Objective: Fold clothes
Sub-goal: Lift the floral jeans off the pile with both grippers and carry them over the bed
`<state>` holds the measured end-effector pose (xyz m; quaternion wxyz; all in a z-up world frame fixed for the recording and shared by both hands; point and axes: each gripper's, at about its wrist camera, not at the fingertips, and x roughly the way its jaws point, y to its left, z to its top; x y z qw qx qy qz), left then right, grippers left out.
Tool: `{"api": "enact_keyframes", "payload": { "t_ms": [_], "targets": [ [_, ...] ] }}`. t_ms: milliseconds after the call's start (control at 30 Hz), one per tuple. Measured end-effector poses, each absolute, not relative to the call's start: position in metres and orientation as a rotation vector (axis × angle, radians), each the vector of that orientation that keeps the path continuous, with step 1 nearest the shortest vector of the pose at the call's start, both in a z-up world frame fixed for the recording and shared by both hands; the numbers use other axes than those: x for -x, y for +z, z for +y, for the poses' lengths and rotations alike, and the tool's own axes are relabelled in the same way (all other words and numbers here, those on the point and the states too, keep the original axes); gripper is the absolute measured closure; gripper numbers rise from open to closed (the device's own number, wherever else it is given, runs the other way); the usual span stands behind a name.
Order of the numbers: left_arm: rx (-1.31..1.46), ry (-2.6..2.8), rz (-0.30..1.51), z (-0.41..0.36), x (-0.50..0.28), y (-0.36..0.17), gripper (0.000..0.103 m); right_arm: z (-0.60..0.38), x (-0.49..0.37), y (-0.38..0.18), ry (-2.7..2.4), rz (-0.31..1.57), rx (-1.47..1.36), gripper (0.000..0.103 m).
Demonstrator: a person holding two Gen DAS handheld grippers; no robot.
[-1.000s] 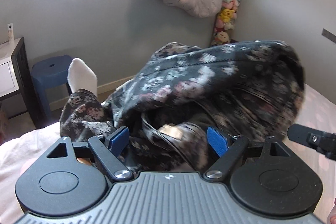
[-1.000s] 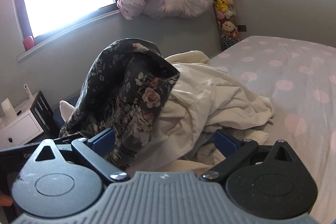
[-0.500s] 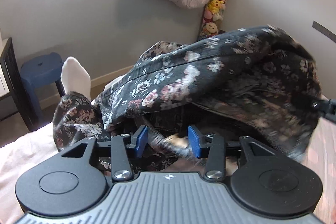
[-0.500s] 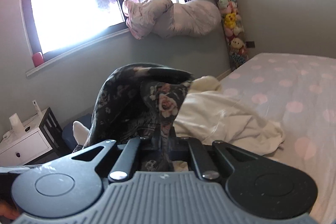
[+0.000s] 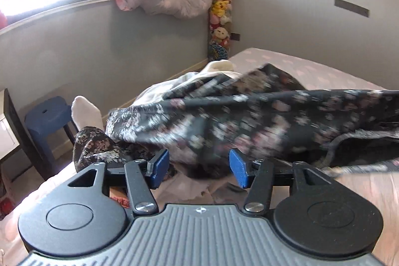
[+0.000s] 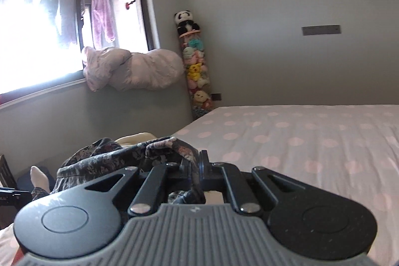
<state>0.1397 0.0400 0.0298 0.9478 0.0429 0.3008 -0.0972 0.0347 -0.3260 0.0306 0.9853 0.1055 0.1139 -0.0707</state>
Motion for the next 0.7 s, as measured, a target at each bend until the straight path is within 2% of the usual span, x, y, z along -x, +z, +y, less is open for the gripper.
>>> {"api": "enact_keyframes", "payload": {
  "t_ms": [467, 700],
  "targets": [
    [-0.305, -0.463, 0.657, -0.033, -0.136, -0.019, 0.049, -0.515, 0.179, 0.011, -0.699, 0.272, -0.16, 0.096],
    [-0.434, -0.581, 0.683, -0.071, -0.145, -0.048, 0.046, -0.602, 0.243, -0.022, -0.958, 0.408, -0.273, 0.096]
  ]
}}
